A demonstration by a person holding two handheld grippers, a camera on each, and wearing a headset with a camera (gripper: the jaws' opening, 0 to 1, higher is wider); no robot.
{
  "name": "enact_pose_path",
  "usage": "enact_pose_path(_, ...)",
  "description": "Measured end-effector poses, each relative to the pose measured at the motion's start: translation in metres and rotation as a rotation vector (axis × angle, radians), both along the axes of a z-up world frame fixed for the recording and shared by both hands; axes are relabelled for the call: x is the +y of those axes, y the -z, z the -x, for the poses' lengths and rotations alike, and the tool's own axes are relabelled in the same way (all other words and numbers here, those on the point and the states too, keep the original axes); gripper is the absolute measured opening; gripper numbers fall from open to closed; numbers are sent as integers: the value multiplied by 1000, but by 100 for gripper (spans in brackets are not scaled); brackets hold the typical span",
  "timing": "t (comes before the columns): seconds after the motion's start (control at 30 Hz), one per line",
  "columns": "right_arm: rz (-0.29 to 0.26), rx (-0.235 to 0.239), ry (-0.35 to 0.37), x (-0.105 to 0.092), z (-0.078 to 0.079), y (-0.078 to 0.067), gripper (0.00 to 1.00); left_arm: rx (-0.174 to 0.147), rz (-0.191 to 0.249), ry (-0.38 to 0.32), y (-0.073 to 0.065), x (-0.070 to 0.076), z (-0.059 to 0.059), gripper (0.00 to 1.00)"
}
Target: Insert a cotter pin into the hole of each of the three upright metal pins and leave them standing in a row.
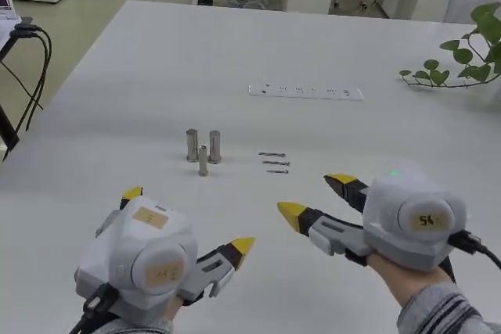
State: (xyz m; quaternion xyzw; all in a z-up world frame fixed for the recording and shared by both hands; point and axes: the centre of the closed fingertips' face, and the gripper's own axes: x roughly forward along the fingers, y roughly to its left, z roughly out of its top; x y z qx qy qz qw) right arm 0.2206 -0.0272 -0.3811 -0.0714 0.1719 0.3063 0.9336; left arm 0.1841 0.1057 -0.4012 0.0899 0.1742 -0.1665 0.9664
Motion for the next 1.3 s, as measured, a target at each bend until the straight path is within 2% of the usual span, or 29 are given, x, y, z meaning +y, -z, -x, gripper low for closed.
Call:
enact_pose_path(0.07,1,7,-22,6,-7,0,45,10,-4,-2,1,1,0,99)
enact_pose_path(0.13,26,5,-51,12,-12,0,42,19,-5,-9,2,3,-1,99)
enact_pose_path(0.3,11,29,-112,32,-30,1,37,29,-2,-6,0,4,-3,99)
enact_pose_path(0.43,22,40,-156,47,-44,4,34,79,23,8,3,3,-2,99)
enact_pose_path(0.5,14,48,-178,54,-49,6,33,84,28,8,0,7,-3,99)
enact_pose_path(0.6,21,55,-206,66,-60,12,31,85,37,32,-6,10,-4,99)
enact_pose_path(0.7,14,73,-231,79,-67,18,29,108,90,48,-8,13,-5,99)
enact_pose_path(0.8,17,83,-243,90,-75,25,28,117,89,75,-11,15,-6,99)
enact_pose_path(0.83,10,88,-244,95,-78,28,27,121,69,83,-10,17,-5,99)
enact_pose_path(0.93,11,90,-250,106,-85,36,26,104,36,101,-13,18,-7,99)
enact_pose_path(1.0,10,103,-250,111,-88,41,26,91,32,119,-15,17,-9,99)
enact_pose_path(1.2,5,125,-253,127,-98,59,21,84,40,152,-17,15,-16,99)
enact_pose_path(1.23,-4,130,-252,129,-99,61,20,72,42,156,-18,15,-18,99)
enact_pose_path(1.27,-8,131,-251,131,-101,63,20,65,67,160,-20,14,-21,99)
enact_pose_path(1.3,-9,135,-251,132,-103,65,20,73,89,168,-20,12,-21,99)
